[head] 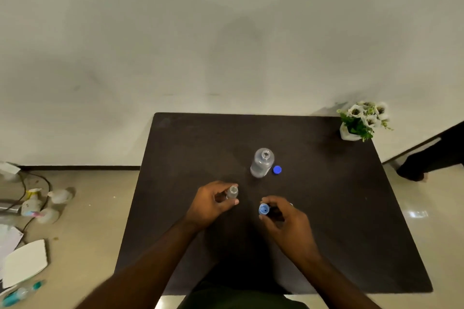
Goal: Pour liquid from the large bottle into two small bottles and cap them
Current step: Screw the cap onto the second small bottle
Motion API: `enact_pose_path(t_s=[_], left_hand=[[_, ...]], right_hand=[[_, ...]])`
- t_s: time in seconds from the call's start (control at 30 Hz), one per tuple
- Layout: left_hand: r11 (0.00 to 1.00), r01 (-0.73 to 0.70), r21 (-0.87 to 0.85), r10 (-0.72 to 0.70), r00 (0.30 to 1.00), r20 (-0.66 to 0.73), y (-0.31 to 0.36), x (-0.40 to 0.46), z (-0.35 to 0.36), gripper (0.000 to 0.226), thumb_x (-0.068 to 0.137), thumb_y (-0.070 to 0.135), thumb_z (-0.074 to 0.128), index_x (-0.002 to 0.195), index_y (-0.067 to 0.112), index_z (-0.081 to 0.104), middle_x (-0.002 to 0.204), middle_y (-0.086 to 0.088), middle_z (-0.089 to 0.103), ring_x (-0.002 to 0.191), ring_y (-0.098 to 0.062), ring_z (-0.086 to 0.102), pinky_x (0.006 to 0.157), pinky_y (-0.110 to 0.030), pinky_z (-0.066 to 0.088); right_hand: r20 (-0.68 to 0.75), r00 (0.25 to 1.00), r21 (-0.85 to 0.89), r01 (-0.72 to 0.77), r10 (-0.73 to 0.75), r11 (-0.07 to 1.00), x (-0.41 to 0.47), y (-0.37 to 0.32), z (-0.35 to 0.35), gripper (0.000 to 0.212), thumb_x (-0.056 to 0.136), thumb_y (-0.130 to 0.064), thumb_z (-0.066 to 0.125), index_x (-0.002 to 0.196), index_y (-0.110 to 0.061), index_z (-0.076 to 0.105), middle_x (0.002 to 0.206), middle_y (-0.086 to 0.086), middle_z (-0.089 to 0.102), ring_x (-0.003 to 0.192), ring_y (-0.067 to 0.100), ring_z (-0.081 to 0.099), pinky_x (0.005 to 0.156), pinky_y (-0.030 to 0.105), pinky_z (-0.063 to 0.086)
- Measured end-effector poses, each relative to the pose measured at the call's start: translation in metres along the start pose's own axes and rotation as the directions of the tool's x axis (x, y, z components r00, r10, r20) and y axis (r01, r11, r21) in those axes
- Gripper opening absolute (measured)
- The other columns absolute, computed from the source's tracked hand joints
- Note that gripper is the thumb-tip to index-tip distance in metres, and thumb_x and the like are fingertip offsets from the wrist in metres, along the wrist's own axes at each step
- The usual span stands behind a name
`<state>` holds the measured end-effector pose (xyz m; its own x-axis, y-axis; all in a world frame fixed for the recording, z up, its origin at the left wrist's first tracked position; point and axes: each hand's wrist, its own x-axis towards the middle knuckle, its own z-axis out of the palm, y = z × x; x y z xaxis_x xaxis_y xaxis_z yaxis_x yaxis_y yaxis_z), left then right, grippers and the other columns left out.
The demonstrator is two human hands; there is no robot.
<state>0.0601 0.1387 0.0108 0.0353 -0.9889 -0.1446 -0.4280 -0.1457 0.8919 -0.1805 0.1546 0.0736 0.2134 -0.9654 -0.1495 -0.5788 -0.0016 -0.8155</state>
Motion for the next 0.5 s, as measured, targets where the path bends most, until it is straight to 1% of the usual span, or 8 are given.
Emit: enact_pose_path(t_s=[0.1,0.17,0.23,0.3,0.33,0.4,0.5], left_hand=[[0.997,-0.067,-0.024,0.066,0.995,-0.070,0.037,0.005,-0.010,0.041,0.077,0.025,0.087,0.116,0.029,0.076,0.104,0.007,0.073,0.098,-0.012,0.072,0.089,-0.033,0.060],[0.992,-0.122,-0.044,0.115,0.985,-0.126,0.063,0.009,-0.017,0.041,0.077,0.025,0.088,0.116,0.027,0.076,0.103,0.006,0.072,0.097,-0.014,0.073,0.087,-0.032,0.061],[0.983,-0.169,-0.065,0.157,0.974,-0.165,0.094,0.014,-0.025,0.041,0.078,0.023,0.088,0.118,0.022,0.075,0.104,0.004,0.072,0.098,-0.014,0.073,0.087,-0.030,0.061],[0.975,-0.211,-0.071,0.194,0.961,-0.197,0.126,0.019,-0.034,0.041,0.079,0.022,0.087,0.118,0.021,0.075,0.104,0.003,0.072,0.098,-0.014,0.073,0.087,-0.029,0.061],[0.971,-0.226,-0.077,0.204,0.954,-0.218,0.140,0.022,-0.037,0.040,0.078,0.022,0.088,0.116,0.021,0.076,0.103,0.003,0.073,0.097,-0.013,0.073,0.086,-0.029,0.062],[0.962,-0.254,-0.102,0.220,0.940,-0.260,0.171,0.027,-0.042,0.037,0.077,0.019,0.088,0.112,0.020,0.077,0.101,0.004,0.076,0.096,-0.011,0.074,0.087,-0.029,0.062],[0.949,-0.273,-0.159,0.220,0.932,-0.288,0.214,0.033,-0.047,0.037,0.077,0.017,0.088,0.112,0.020,0.076,0.100,0.008,0.079,0.095,-0.009,0.076,0.088,-0.028,0.061]], right_hand=[[-0.047,0.998,0.060,0.040,-0.037,0.997,0.012,-0.025,-0.020,0.034,0.082,-0.015,0.082,0.108,-0.031,0.067,0.099,-0.029,0.069,0.091,-0.005,0.070,0.081,0.017,0.057],[-0.091,0.994,0.116,0.072,-0.062,0.991,0.023,-0.041,-0.039,0.033,0.081,-0.013,0.082,0.104,-0.031,0.068,0.096,-0.025,0.072,0.090,-0.002,0.071,0.079,0.019,0.059],[-0.148,0.981,0.153,0.150,-0.127,0.977,0.035,-0.058,-0.062,0.032,0.081,-0.009,0.082,0.103,-0.029,0.070,0.096,-0.020,0.074,0.089,0.003,0.073,0.081,0.023,0.059],[-0.163,0.967,0.177,0.225,-0.197,0.958,0.049,-0.079,-0.086,0.033,0.082,-0.007,0.080,0.105,-0.029,0.073,0.099,-0.016,0.076,0.091,0.006,0.074,0.084,0.028,0.060],[-0.163,0.960,0.188,0.258,-0.229,0.948,0.056,-0.090,-0.098,0.033,0.083,-0.006,0.080,0.107,-0.029,0.074,0.101,-0.015,0.076,0.093,0.007,0.074,0.085,0.029,0.060],[-0.167,0.936,0.182,0.339,-0.311,0.923,0.069,-0.117,-0.126,0.032,0.085,-0.007,0.079,0.109,-0.027,0.075,0.106,-0.014,0.075,0.095,0.005,0.073,0.085,0.024,0.059],[-0.134,0.905,0.131,0.420,-0.404,0.898,0.085,-0.161,-0.167,0.032,0.087,-0.011,0.078,0.111,-0.031,0.073,0.106,-0.016,0.073,0.090,0.005,0.072,0.077,0.016,0.055]])
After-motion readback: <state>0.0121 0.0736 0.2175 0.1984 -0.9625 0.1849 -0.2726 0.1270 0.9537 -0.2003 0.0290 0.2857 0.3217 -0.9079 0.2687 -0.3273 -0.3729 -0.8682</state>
